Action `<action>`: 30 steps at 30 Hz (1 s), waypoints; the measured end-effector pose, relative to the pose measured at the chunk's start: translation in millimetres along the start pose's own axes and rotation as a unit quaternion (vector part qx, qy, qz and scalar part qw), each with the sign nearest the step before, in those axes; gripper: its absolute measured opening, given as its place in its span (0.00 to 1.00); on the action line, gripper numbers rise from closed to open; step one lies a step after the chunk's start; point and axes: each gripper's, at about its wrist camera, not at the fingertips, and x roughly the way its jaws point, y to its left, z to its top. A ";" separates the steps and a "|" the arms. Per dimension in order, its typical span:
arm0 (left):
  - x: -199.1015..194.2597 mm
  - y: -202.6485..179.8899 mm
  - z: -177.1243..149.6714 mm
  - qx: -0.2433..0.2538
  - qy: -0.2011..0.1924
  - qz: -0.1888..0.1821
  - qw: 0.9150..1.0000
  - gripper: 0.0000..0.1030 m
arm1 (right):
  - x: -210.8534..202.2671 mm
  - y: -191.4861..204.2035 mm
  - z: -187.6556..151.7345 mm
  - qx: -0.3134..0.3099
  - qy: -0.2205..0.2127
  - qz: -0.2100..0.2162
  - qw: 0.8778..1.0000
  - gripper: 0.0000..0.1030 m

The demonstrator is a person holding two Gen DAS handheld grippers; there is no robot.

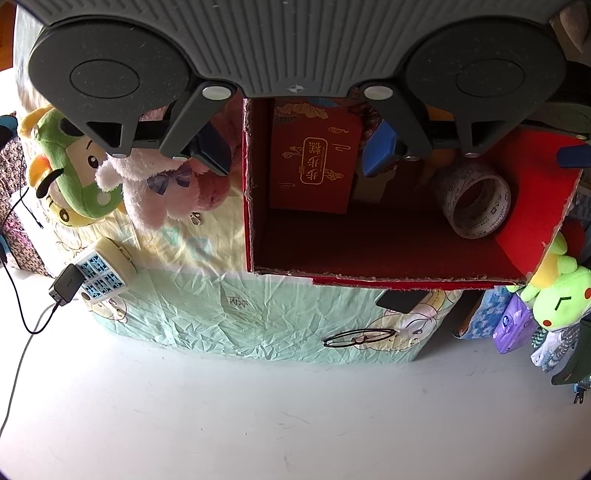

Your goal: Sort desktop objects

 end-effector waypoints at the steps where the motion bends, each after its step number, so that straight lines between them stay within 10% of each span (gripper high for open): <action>1: -1.2 0.2 -0.4 -0.002 0.000 0.000 1.000 0.99 | -0.5 0.1 0.1 -0.002 0.000 0.002 1.000 0.78; 30: -33.6 -14.3 -23.9 -0.029 -0.022 0.016 0.999 0.99 | -13.9 -13.1 -10.4 -0.029 0.001 0.052 0.998 0.78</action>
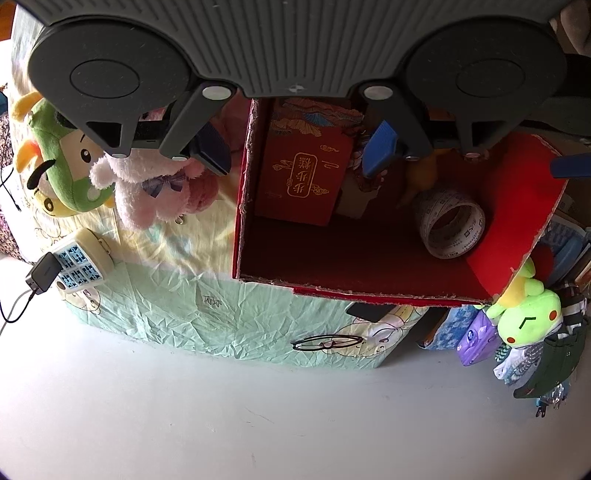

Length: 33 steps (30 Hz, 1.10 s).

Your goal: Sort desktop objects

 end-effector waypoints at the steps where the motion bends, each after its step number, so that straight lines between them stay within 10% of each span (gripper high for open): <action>1: -0.1 -0.3 0.7 0.002 0.000 -0.001 1.000 0.99 | -1.0 -0.9 0.2 0.004 0.002 -0.003 1.000 0.78; 33: 19.4 10.2 16.0 0.030 -0.025 -0.043 0.998 0.99 | -8.4 4.7 1.4 0.041 -0.022 -0.014 0.999 0.77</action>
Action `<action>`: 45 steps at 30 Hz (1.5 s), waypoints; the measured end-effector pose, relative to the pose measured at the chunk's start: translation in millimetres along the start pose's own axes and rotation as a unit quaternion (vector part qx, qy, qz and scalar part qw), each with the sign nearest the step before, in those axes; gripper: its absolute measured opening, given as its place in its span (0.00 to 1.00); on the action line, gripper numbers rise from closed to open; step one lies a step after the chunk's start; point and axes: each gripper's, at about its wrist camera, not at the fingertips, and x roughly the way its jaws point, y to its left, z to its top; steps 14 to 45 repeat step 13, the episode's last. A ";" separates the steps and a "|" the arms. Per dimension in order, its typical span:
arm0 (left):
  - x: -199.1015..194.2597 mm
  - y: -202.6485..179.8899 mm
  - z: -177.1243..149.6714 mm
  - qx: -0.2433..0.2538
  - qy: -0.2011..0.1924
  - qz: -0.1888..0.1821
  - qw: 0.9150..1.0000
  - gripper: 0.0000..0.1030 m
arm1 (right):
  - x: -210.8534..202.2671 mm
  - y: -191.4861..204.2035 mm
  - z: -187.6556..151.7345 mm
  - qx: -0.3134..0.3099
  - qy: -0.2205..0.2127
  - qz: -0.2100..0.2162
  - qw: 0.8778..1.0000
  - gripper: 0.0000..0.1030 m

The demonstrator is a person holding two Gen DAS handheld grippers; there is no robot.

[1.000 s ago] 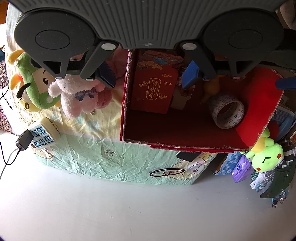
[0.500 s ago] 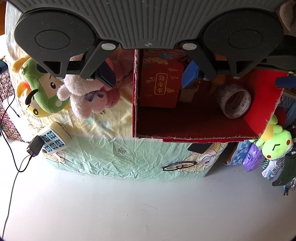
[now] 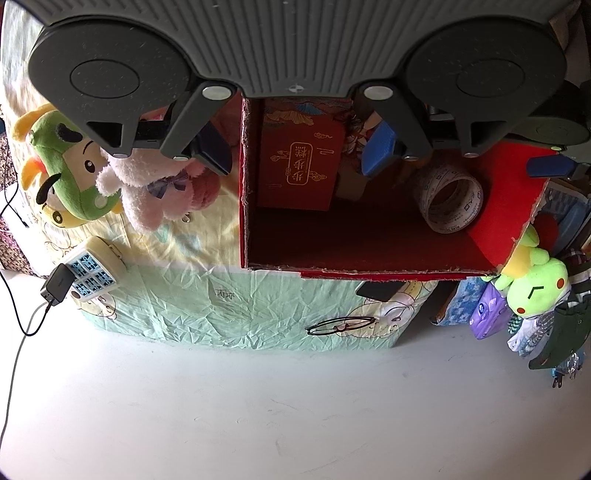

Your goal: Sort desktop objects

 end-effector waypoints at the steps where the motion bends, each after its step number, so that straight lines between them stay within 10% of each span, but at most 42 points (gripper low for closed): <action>1: 0.4 0.4 -0.1 -0.002 -0.001 -0.003 1.000 0.99 | 0.1 -0.4 0.3 0.000 0.000 0.000 1.000 0.77; 45: -3.3 4.5 -1.0 -0.025 -0.036 0.002 0.999 0.98 | -6.4 -4.6 -3.6 0.025 -0.021 -0.004 0.999 0.77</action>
